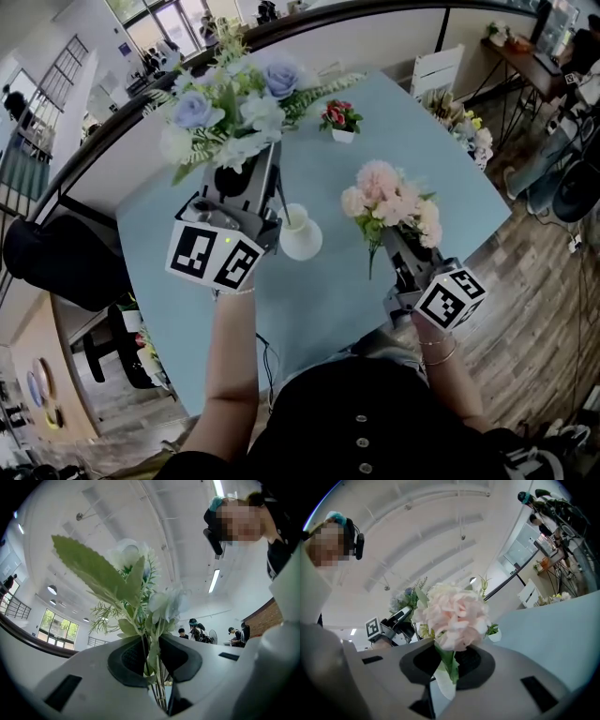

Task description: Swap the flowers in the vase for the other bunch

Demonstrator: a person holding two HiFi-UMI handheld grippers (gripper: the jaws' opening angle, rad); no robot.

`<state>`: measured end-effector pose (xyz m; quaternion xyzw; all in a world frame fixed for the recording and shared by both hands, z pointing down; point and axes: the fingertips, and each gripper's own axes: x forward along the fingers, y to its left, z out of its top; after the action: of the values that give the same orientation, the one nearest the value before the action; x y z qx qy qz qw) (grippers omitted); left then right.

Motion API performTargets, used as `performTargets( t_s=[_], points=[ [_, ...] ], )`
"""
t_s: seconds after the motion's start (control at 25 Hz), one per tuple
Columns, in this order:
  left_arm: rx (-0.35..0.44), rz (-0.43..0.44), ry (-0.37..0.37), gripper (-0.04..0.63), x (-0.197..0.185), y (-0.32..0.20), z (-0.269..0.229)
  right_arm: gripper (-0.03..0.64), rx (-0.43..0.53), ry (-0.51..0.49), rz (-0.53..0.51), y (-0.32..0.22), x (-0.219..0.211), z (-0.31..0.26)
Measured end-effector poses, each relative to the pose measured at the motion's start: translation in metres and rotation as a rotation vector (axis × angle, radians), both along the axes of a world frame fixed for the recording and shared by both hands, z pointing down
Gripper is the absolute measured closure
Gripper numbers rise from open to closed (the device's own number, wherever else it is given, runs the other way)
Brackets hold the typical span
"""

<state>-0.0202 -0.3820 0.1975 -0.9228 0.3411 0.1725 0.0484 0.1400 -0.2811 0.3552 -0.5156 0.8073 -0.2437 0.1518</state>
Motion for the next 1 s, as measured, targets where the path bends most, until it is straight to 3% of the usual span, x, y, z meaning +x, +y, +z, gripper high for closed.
performTargets(
  t_s=[0.28,0.48,0.76,1.0],
  points=[
    [-0.003,-0.017,-0.038,0.531,-0.004,-0.001,0.029,0.545,-0.014,0.0,-0.003,-0.003,-0.004,0.008],
    [-0.052,-0.037,-0.038,0.531,-0.012,-0.001,0.051,0.545,-0.018,0.004,-0.011,-0.005,-0.009,0.012],
    [-0.1,-0.063,-0.121,0.529,-0.003,0.003,0.076,0.545,-0.017,0.013,-0.042,-0.008,-0.012,0.013],
    [-0.192,-0.07,-0.173,0.518,0.005,-0.001,0.101,0.545,-0.031,0.005,-0.056,-0.008,-0.013,0.015]
  ],
)
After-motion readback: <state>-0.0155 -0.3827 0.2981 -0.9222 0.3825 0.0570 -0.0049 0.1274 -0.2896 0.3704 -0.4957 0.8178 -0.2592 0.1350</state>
